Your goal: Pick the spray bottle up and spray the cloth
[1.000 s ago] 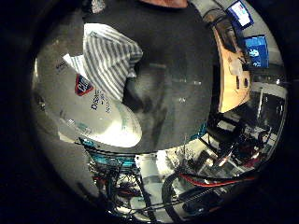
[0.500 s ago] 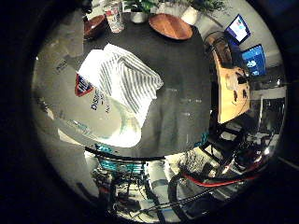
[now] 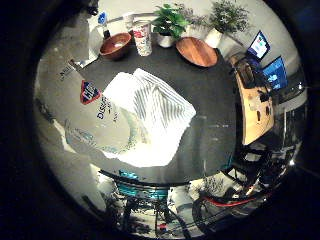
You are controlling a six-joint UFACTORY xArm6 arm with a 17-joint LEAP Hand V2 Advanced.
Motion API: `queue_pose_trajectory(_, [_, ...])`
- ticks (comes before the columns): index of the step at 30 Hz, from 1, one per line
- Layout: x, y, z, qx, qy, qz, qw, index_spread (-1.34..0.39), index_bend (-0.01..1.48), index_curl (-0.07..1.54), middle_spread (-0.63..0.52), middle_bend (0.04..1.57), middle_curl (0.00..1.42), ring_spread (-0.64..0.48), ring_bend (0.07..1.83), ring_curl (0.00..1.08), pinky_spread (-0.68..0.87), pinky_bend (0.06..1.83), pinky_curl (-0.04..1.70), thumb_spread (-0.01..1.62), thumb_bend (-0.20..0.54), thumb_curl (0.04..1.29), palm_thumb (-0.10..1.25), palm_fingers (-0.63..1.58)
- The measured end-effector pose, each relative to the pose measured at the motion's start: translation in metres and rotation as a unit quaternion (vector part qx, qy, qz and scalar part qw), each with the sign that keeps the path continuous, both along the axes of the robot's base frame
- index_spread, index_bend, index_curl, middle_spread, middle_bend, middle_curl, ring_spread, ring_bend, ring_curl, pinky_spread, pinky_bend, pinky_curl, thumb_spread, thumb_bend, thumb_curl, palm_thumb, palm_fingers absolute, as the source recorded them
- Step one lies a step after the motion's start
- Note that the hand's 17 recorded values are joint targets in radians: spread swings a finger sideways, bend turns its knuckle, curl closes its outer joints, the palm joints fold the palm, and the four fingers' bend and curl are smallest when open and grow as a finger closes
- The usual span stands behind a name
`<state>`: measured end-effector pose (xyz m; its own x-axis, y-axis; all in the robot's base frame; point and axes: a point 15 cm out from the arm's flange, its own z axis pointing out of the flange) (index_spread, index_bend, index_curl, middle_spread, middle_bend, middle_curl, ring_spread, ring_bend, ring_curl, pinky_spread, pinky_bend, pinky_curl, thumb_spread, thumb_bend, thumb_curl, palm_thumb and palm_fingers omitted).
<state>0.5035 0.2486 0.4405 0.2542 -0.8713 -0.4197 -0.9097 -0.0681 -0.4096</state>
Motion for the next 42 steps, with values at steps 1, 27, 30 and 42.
queue_pose_trajectory(1, [0.001, 0.008, 0.002, 0.005, -0.009, 0.003, 1.0, -0.29, 1.12, 0.65, -0.19, 1.31, 0.65, -0.22, 1.41, 0.54, -0.37, 1.23, 0.58, 0.75, -0.016, 0.98, 0.96, 1.25])
queue_pose_trajectory(27, [-0.018, 0.164, -0.021, 0.118, -0.085, 0.098, 0.984, -0.29, 1.12, 0.65, -0.19, 1.32, 0.65, -0.22, 1.41, 0.54, -0.37, 1.23, 0.58, 0.78, -0.015, 0.99, 0.94, 1.25])
queue_pose_trajectory(30, [-0.026, 0.182, -0.029, 0.125, -0.082, 0.114, 0.982, -0.29, 1.12, 0.65, -0.19, 1.32, 0.65, -0.22, 1.41, 0.54, -0.37, 1.23, 0.58, 0.79, -0.016, 0.99, 0.93, 1.25])
queue_pose_trajectory(42, [-0.04, 0.249, -0.061, 0.189, -0.079, 0.167, 0.965, -0.29, 1.12, 0.64, -0.19, 1.31, 0.65, -0.22, 1.4, 0.54, -0.38, 1.22, 0.58, 0.82, -0.015, 1.0, 0.93, 1.25])
